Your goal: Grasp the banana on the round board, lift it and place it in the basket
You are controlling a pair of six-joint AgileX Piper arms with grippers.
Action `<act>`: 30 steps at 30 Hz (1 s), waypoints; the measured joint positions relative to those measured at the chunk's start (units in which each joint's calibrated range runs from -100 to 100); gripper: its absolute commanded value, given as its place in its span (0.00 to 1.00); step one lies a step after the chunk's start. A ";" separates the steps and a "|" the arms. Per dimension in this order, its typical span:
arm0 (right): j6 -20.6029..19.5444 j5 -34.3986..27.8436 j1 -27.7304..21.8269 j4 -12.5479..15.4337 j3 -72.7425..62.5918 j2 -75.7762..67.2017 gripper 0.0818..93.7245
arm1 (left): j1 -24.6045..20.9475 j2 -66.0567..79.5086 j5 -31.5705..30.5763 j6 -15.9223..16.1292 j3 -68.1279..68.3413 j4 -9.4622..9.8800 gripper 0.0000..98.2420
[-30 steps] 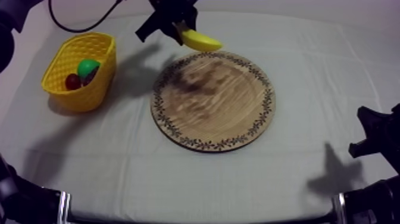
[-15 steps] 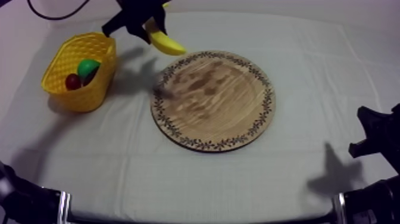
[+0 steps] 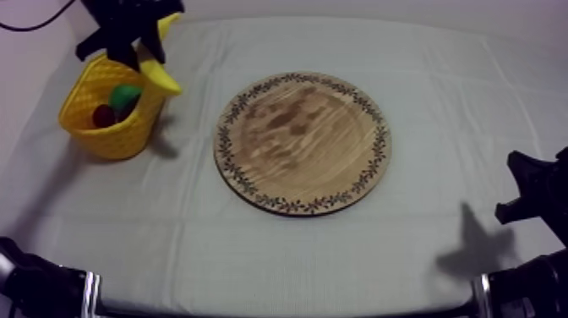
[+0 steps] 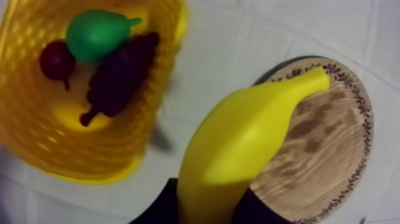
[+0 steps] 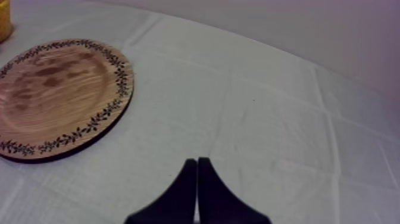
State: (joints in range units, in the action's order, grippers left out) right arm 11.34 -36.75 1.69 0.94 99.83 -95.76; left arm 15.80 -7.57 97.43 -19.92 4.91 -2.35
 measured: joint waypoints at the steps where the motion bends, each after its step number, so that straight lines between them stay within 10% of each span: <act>1: 0.03 0.00 0.00 0.00 0.00 0.00 0.00 | -0.59 0.83 0.15 0.61 0.91 0.28 0.15; 30: -0.02 -0.06 0.00 0.00 0.00 0.00 0.00 | -12.61 2.49 1.95 12.17 3.29 6.58 0.13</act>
State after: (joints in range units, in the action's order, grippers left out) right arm 11.31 -36.81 1.69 0.94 99.83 -95.76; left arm 3.19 -5.08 99.38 -7.74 8.20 4.24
